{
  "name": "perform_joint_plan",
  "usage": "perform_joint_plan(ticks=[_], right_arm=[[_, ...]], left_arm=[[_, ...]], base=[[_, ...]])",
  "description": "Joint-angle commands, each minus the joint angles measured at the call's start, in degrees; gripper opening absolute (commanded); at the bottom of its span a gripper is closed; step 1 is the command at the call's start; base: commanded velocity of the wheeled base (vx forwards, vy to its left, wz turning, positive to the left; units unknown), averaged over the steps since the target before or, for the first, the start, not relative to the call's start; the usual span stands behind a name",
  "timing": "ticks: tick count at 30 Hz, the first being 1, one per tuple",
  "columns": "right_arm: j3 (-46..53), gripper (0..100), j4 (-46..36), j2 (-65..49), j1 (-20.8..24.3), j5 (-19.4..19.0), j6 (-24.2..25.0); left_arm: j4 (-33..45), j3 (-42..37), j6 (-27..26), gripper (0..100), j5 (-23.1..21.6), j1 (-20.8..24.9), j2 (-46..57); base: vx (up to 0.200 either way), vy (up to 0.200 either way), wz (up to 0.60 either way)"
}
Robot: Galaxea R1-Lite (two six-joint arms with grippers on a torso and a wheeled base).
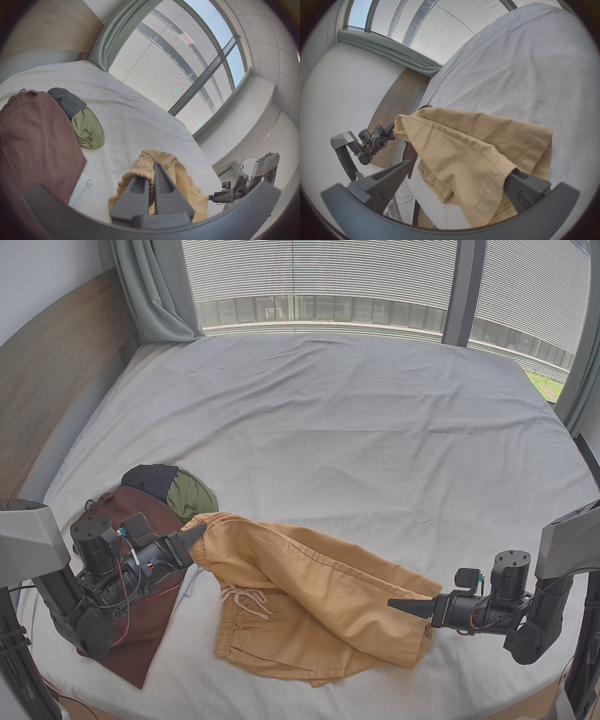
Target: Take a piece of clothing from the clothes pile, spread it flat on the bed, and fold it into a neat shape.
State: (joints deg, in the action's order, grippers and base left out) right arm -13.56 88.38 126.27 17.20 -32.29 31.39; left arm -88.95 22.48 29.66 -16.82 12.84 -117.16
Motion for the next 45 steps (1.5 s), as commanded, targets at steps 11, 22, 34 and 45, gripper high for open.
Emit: perform_joint_plan(ticks=[11, 22, 34, 45], right_arm=[[-3.2, 100, 0.1, 3.7, 2.0, 4.6, 1.5], [-5.1, 100, 0.2, 3.6, 2.7, 7.5, 4.3], [-4.7, 0, 0.0, -1.3, 2.0, 7.6, 4.3], [-4.3, 0, -0.1, -12.1, 2.0, 7.5, 4.5]], left_arm=[[-0.2, 0.0, 0.0, 0, 0.0, 0.0, 0.4], [-0.2, 0.0, 0.0, 0, -0.1, 0.1, 0.4], [-0.2, 1.6, 2.3, 0, -0.1, -0.2, 1.1], [-0.2, 1.9, 4.1, 0, -0.6, 0.7, 6.0]], base=[[0.0, 0.0, 0.0], [0.0, 0.0, 0.0], [0.0, 0.0, 0.0], [0.0, 0.0, 0.0]])
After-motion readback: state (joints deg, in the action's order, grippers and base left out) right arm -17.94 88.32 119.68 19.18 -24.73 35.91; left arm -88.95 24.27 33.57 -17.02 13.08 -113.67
